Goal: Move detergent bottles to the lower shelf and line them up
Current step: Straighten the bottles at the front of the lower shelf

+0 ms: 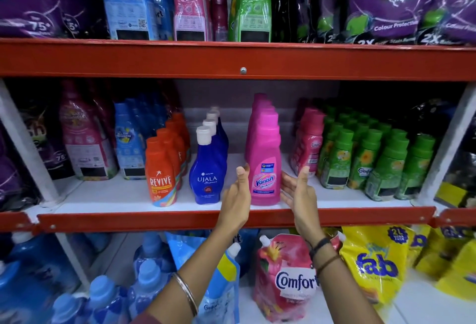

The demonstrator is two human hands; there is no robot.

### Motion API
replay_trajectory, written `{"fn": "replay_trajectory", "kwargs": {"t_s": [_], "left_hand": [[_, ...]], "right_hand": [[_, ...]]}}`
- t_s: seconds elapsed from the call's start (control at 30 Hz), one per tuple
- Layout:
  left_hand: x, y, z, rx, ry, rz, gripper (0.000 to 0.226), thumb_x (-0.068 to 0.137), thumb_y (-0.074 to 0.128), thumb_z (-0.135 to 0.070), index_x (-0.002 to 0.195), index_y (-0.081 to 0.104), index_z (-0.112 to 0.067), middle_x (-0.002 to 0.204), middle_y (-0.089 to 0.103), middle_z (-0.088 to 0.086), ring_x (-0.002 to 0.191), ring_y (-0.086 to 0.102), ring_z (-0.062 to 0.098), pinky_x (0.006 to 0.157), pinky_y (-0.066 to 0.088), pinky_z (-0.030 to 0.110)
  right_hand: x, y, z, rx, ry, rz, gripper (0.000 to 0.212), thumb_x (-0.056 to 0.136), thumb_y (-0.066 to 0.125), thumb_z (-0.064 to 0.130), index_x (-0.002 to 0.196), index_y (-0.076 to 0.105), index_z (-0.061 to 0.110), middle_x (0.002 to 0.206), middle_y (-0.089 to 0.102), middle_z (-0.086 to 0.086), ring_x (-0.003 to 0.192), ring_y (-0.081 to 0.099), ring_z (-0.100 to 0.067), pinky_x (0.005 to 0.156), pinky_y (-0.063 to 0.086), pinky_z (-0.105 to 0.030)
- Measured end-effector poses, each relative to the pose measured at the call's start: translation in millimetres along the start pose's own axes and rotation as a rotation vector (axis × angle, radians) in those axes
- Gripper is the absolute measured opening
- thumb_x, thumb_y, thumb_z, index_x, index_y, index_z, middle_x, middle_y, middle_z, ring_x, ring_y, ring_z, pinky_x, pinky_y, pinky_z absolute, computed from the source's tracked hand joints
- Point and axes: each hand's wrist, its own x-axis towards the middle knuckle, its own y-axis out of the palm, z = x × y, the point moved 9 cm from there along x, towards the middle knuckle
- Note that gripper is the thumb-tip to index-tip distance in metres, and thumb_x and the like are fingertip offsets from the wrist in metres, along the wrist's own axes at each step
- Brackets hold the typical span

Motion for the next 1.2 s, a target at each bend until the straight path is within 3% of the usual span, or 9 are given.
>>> {"fn": "replay_trajectory", "kwargs": {"t_s": [0.17,0.37,0.5,0.63,0.73,0.8,0.9,1.03,1.2], "left_hand": [[0,-4,5,-0.092,-0.041,0.039,0.108,0.055,0.009,-0.102,0.140,0.041,-0.043,0.136,0.057,0.004,0.128,0.052,0.026,0.113,0.036,0.049],[-41,-57,-14,-0.248,0.241,-0.229,0.059,0.096,0.019,-0.063,0.125,0.059,-0.030,0.132,0.059,-0.010,0.124,0.053,0.003,0.099,0.043,0.016],[-43,-103,-2,-0.199,0.300,-0.441,0.056,0.089,0.019,-0.071,0.125,0.051,-0.043,0.141,0.049,-0.008,0.134,0.042,0.005,0.113,0.033,0.030],[-29,-111,12,0.029,0.186,-0.337,0.074,0.085,0.007,-0.078,0.145,0.032,-0.041,0.157,0.027,-0.003,0.145,0.024,0.011,0.117,0.021,0.030],[-22,-110,13,0.066,0.164,-0.242,0.064,0.095,0.008,-0.058,0.150,0.027,-0.030,0.155,0.031,-0.006,0.143,0.025,0.007,0.112,0.017,0.019],[-16,-110,16,0.055,0.138,-0.195,0.066,0.093,0.010,-0.058,0.150,0.029,-0.030,0.154,0.035,-0.005,0.141,0.030,0.007,0.113,0.021,0.020],[-10,-112,27,-0.001,0.105,-0.149,0.076,0.083,0.009,-0.081,0.144,0.033,-0.043,0.152,0.039,-0.006,0.139,0.037,0.011,0.117,0.030,0.038],[-7,-114,31,-0.068,0.125,-0.103,0.052,0.073,0.012,-0.093,0.116,0.037,-0.076,0.151,0.040,-0.013,0.139,0.038,0.010,0.116,0.033,0.046],[-5,-114,30,-0.068,0.124,-0.066,0.054,0.072,0.010,-0.094,0.116,0.036,-0.078,0.151,0.041,-0.010,0.140,0.038,0.012,0.116,0.033,0.047]], "right_hand": [[-7,-1,4,-0.024,-0.015,-0.027,0.084,0.079,0.025,0.070,0.121,0.060,0.006,0.122,0.064,-0.013,0.107,0.063,-0.020,0.096,0.050,-0.036],[-53,10,17,-0.007,-0.335,-0.163,0.041,0.093,0.034,0.053,0.112,0.063,0.031,0.120,0.065,0.002,0.116,0.057,-0.008,0.096,0.044,-0.021],[-60,69,8,0.017,-0.327,0.066,0.073,0.081,0.031,0.076,0.121,0.060,0.022,0.126,0.063,0.002,0.121,0.055,-0.009,0.102,0.041,-0.025],[-49,120,-4,0.027,-0.143,0.201,0.080,0.075,0.028,0.080,0.131,0.046,0.025,0.133,0.054,0.005,0.122,0.051,-0.005,0.104,0.039,-0.022],[-39,136,-2,0.081,-0.086,0.222,0.089,0.059,0.029,0.092,0.124,0.043,0.033,0.120,0.056,0.019,0.108,0.054,0.011,0.093,0.043,-0.010],[-31,141,-4,0.089,-0.051,0.232,0.081,0.071,0.022,0.081,0.126,0.047,0.027,0.126,0.059,0.008,0.107,0.057,0.006,0.093,0.047,-0.016],[-25,138,-10,0.081,-0.007,0.196,0.086,0.077,0.020,0.073,0.128,0.055,0.013,0.129,0.061,-0.008,0.115,0.059,-0.014,0.102,0.046,-0.037],[-25,131,-12,0.085,-0.017,0.172,0.084,0.080,0.017,0.065,0.125,0.056,0.007,0.122,0.064,-0.009,0.107,0.062,-0.010,0.084,0.052,-0.019],[-27,127,-9,0.078,-0.049,0.145,0.082,0.080,0.017,0.064,0.122,0.059,0.006,0.116,0.066,-0.009,0.102,0.063,-0.007,0.075,0.053,-0.014]]}}
